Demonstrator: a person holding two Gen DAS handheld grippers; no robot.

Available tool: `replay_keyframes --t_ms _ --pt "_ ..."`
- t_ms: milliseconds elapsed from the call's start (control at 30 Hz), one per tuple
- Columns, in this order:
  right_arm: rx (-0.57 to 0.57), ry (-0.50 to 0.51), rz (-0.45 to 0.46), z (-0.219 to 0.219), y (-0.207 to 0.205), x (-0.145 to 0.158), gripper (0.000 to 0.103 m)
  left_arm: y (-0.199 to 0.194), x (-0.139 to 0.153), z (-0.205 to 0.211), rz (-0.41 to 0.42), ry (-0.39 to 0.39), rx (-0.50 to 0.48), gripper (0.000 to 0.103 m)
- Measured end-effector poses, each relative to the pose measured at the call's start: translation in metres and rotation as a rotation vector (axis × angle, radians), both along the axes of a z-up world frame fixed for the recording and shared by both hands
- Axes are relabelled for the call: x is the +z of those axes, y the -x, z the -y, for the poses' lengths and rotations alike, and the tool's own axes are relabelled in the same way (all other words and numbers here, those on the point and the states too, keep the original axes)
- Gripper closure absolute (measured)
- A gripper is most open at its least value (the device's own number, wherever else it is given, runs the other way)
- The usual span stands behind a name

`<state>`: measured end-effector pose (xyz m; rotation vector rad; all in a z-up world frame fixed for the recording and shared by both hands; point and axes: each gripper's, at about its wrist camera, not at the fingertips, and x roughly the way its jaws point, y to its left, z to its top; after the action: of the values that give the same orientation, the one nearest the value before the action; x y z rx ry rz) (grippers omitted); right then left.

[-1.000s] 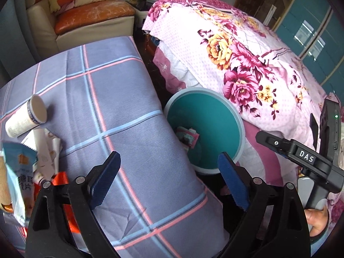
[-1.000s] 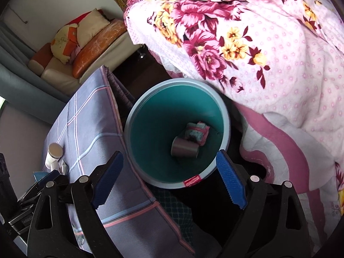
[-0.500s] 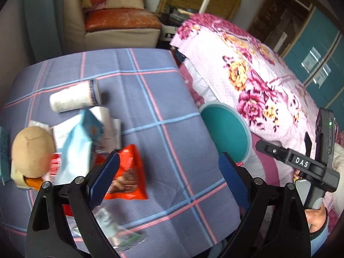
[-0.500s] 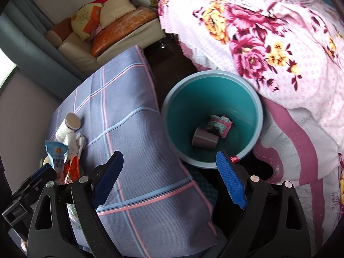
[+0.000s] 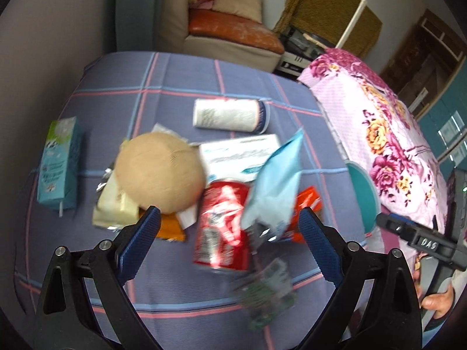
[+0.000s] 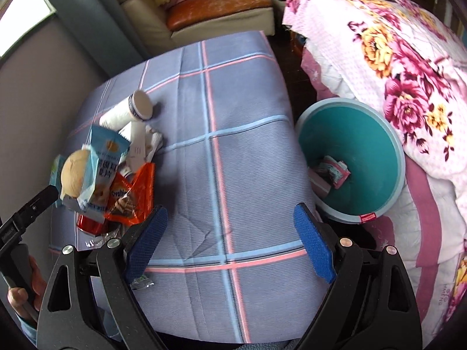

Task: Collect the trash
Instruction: 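Move both open tools back over the table, then grasp the light-blue snack packet with the right tool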

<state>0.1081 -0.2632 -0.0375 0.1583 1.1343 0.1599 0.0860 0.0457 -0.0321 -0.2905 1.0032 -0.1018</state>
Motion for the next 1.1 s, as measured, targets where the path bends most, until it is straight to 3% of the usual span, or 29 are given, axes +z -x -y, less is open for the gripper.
replay_keyframes --t_ms 367,400,533,867,900,933,967,1000,1033,1100 --pt "0.089 -0.045 -0.005 -0.054 -0.016 0.01 0.019 0.011 -0.043 -0.016 -0.066 0.021 -0.073 0.008" --pt "0.108 -0.051 0.003 -0.06 -0.018 0.012 0.021 0.012 -0.044 -0.017 -0.065 0.032 -0.07 0.01" --pt "0.204 -0.07 0.013 -0.098 -0.028 0.019 0.047 0.012 -0.049 -0.03 -0.063 0.086 -0.056 0.013" --pt "0.303 -0.064 -0.083 -0.173 -0.059 -0.01 0.049 0.015 -0.058 -0.051 -0.084 0.151 -0.048 0.013" --pt "0.305 -0.066 -0.094 -0.176 -0.06 -0.014 0.053 0.014 -0.059 -0.052 -0.085 0.154 -0.048 0.013" --pt "0.31 -0.071 -0.094 -0.177 -0.061 -0.016 0.069 0.014 -0.059 -0.053 -0.086 0.157 -0.048 0.013" --pt "0.322 -0.075 -0.087 -0.179 -0.06 -0.016 0.079 0.014 -0.059 -0.052 -0.085 0.159 -0.051 0.013" --pt "0.329 -0.072 -0.073 -0.18 -0.059 -0.014 0.082 0.014 -0.058 -0.052 -0.084 0.161 -0.055 0.013" --pt "0.338 -0.074 -0.062 -0.18 -0.058 -0.011 0.097 0.014 -0.057 -0.05 -0.082 0.163 -0.061 0.013" --pt "0.339 -0.102 -0.052 -0.177 -0.056 -0.004 0.097 0.013 -0.053 -0.044 -0.072 0.156 -0.079 0.013"
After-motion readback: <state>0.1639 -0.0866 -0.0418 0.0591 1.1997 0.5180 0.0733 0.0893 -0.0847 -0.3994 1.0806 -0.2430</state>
